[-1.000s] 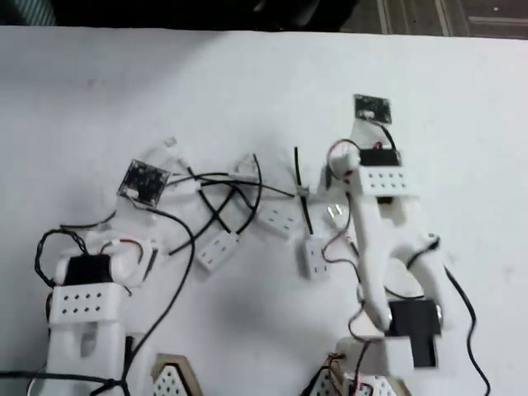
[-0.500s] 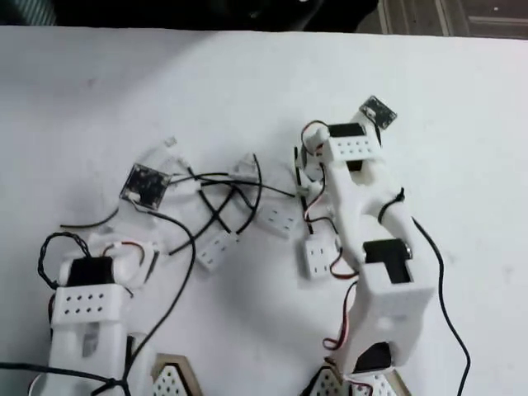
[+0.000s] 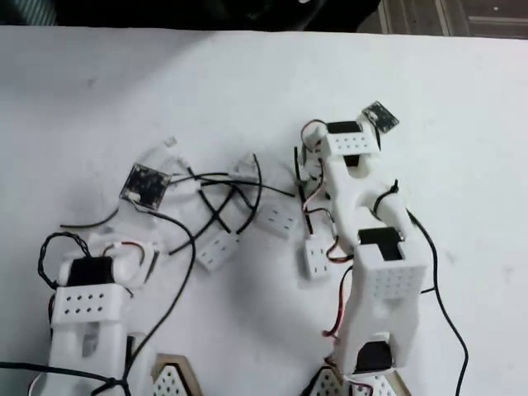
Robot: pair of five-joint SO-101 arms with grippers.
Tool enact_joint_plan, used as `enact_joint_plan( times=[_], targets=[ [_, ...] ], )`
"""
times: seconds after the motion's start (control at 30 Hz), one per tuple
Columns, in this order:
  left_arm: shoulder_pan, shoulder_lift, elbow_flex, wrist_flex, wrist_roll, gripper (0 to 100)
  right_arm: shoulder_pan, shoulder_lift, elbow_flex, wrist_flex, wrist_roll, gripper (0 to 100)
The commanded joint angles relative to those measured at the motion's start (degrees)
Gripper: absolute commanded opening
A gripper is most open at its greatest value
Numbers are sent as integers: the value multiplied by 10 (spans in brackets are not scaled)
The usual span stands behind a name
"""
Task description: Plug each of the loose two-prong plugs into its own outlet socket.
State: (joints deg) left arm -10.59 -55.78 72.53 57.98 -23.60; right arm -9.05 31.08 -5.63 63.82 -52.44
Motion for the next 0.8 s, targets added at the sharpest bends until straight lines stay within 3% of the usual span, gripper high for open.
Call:
enact_joint_plan(
  times=[0.0,0.17,0.33,0.47,0.77],
  targets=[
    [-6,-9,1,-8,3,72,3,12,-40,-4,-4,44],
    [-6,-9,2,-8,-5,72,34,-5,-45,7,12,18],
    [-5,-13,12,-11,-21,72,52,-51,-45,44,104,17],
    [-5,-13,12,-11,-22,72,62,-80,-45,73,220,17],
    [-6,-13,14,-11,-23,72,85,-95,-44,100,566,17]
  ],
)
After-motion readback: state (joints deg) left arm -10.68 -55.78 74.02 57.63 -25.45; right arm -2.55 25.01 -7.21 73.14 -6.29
